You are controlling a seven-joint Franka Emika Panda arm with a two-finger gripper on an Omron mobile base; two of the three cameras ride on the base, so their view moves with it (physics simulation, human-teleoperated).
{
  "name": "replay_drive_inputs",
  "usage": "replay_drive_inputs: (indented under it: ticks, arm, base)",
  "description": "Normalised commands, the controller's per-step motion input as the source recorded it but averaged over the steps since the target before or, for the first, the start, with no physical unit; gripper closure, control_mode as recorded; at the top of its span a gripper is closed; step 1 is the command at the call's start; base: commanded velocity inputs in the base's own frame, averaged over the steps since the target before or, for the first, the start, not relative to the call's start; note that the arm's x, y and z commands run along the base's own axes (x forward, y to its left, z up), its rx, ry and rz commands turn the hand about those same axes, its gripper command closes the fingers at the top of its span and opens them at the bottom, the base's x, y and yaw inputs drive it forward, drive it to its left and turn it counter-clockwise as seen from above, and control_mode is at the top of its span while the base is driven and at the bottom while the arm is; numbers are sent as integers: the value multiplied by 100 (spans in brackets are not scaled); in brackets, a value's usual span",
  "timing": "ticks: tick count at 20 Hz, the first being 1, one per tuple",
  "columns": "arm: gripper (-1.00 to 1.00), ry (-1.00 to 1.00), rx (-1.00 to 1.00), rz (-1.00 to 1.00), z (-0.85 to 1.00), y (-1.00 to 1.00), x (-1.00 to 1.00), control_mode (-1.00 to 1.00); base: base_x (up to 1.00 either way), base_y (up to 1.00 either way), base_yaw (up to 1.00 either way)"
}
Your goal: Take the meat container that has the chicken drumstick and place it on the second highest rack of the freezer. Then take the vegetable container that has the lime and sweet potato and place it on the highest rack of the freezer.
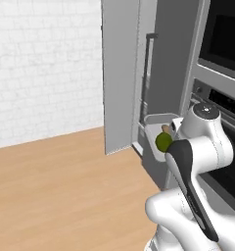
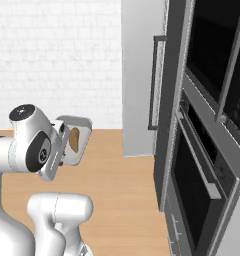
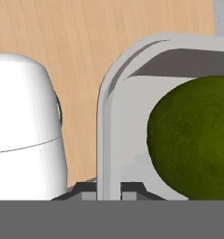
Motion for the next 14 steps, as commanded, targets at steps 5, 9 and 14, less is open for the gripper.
replay_drive_inputs:
  ticks: [5,9,14]
  arm:
    - [100,0,0,0,0,0,0,100]
    - [100,0,0,0,0,0,0,100]
    - [100,0,0,0,0,0,0,100]
  base:
    - [100,31,-30]
    - [100,84,-45]
    - [100,95,-49]
